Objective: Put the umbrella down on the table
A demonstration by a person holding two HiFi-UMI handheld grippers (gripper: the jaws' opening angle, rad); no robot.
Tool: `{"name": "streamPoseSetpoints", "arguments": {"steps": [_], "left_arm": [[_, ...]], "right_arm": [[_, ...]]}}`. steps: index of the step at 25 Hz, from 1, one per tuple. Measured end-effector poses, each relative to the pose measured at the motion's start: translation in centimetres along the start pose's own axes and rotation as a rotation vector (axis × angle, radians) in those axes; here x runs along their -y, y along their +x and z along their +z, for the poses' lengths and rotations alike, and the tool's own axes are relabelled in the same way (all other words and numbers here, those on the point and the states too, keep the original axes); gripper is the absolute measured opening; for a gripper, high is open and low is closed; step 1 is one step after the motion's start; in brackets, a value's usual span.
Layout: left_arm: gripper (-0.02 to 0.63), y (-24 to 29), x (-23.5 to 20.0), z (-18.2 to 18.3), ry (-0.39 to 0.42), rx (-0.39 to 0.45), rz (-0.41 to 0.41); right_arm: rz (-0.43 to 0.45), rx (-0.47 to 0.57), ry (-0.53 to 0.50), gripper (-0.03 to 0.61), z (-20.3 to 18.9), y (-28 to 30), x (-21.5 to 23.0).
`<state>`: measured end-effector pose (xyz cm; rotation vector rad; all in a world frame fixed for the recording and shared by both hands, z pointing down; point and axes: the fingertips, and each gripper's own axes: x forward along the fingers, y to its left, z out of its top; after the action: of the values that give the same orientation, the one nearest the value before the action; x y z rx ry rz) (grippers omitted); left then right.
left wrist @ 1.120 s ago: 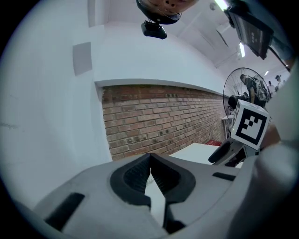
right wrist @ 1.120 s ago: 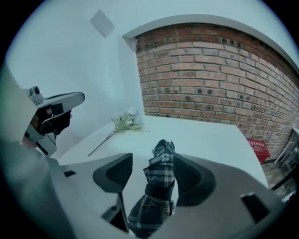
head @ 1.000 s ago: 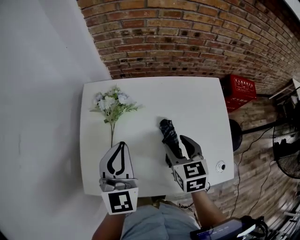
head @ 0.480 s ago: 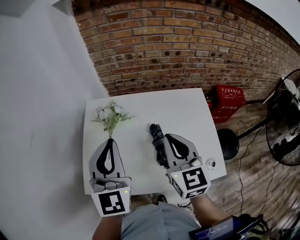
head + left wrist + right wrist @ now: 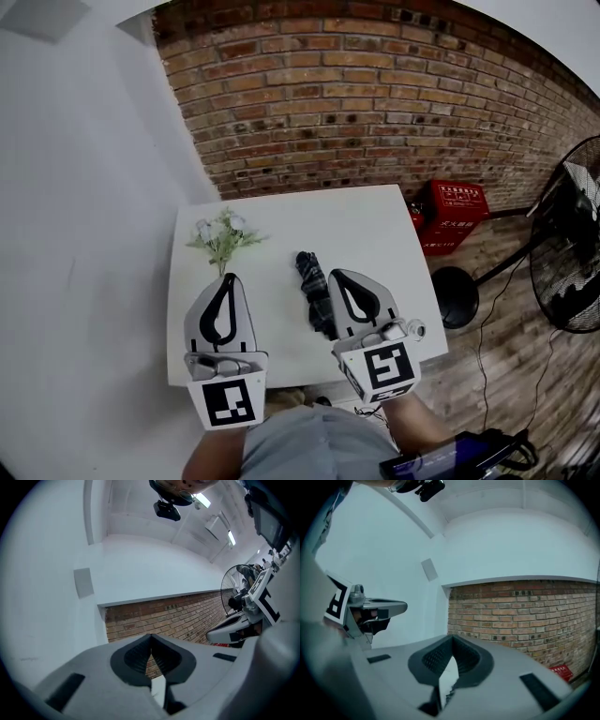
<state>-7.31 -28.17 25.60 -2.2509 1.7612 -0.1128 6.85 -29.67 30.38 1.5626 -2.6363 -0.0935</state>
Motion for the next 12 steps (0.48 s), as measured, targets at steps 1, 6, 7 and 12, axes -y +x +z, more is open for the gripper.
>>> {"name": "streamPoseSetpoints", "arguments": {"steps": [1, 6, 7, 12], "left_arm": [[0.009, 0.01, 0.14, 0.0, 0.002, -0.002, -0.001], [0.009, 0.07, 0.64, -0.23, 0.013, -0.006, -0.007], [0.009, 0.09, 0.7, -0.37, 0.013, -0.01, -0.007], [0.009, 0.45, 0.97, -0.72, 0.016, -0.011, -0.012]], "right_arm": [[0.0, 0.001, 0.002, 0.003, 0.04, -0.05, 0.07], [-0.003, 0.008, 0.01, 0.003, -0.02, -0.11, 0.4], [-0.004, 0.006, 0.01, 0.003, -0.1, -0.09, 0.46], [-0.005, -0.005, 0.013, 0.004, -0.43, 0.08, 0.73]]}}
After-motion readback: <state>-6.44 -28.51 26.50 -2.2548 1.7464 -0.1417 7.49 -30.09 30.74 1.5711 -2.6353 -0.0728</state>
